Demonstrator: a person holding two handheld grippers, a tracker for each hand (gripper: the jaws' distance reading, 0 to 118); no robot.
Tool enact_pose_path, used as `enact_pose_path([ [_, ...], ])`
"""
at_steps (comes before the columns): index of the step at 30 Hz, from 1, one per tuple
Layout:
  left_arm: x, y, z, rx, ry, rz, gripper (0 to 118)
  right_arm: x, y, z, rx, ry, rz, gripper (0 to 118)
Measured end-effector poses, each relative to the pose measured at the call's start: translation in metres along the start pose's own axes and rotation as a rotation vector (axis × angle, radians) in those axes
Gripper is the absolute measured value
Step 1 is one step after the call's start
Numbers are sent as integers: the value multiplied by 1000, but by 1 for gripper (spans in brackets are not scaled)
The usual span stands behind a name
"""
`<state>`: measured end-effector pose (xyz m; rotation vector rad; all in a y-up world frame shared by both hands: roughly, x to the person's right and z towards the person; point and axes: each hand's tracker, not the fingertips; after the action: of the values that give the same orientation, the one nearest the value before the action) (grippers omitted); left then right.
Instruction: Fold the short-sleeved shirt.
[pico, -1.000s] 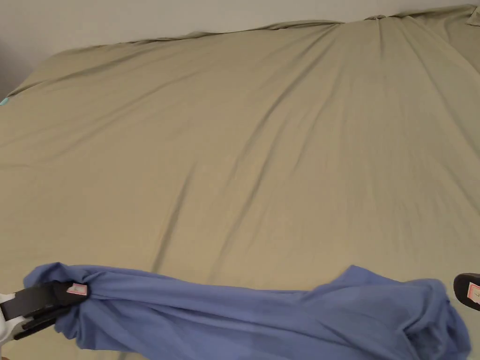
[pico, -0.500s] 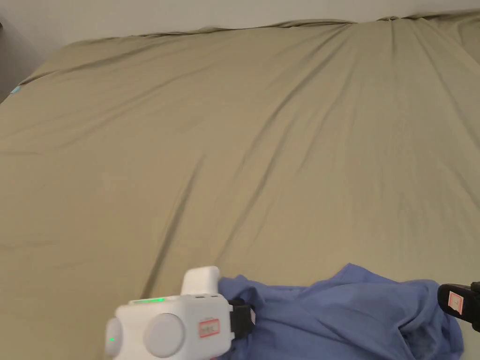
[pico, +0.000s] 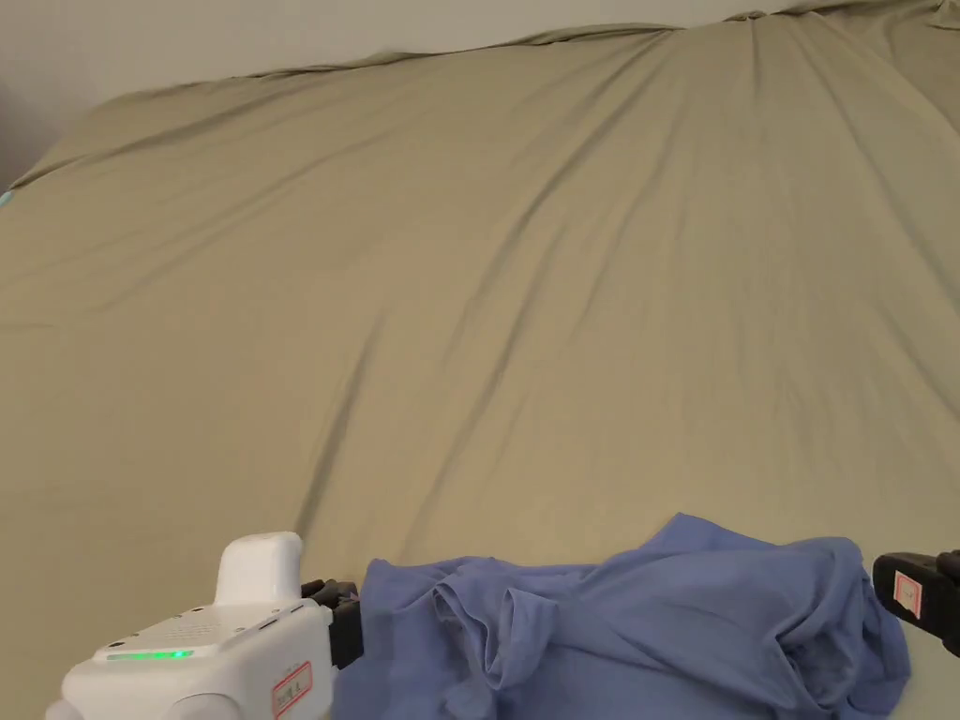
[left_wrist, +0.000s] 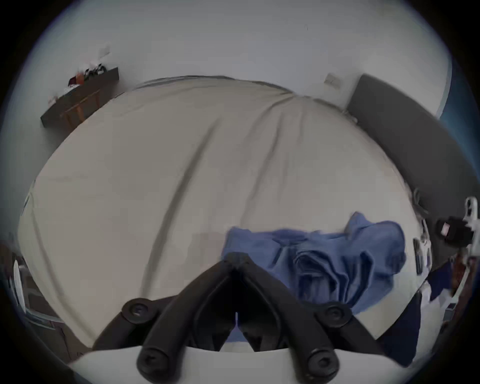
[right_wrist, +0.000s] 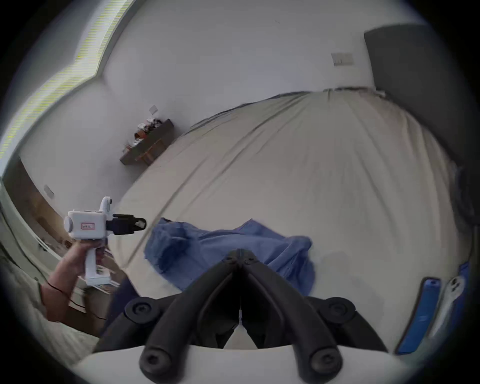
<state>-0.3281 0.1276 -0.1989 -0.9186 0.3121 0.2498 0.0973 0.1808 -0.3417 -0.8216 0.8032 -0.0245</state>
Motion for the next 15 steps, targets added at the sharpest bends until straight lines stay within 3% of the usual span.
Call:
enact_pose_path([
  [2, 22, -1, -11, -80, -193, 31, 0, -13, 3, -4, -24, -101, 70, 2],
  [4, 50, -11, -28, -78, -161, -28, 0, -24, 4, -7, -32, -148, 92, 2],
  [6, 77, -19, -43, -86, -140, -76, 0, -30, 5, -5, -25, -121, 78, 2],
  [9, 116, -24, -28, -44, -223, -125, 0, -16, 6, 0, -26, -56, 17, 2],
  [13, 157, -38, -27, -2, -184, -271, 0, -15, 5, 6, -24, -58, 36, 2],
  [15, 171, -38, -33, -15, -213, -262, 0, -13, 4, 8, -24, -62, 44, 2],
])
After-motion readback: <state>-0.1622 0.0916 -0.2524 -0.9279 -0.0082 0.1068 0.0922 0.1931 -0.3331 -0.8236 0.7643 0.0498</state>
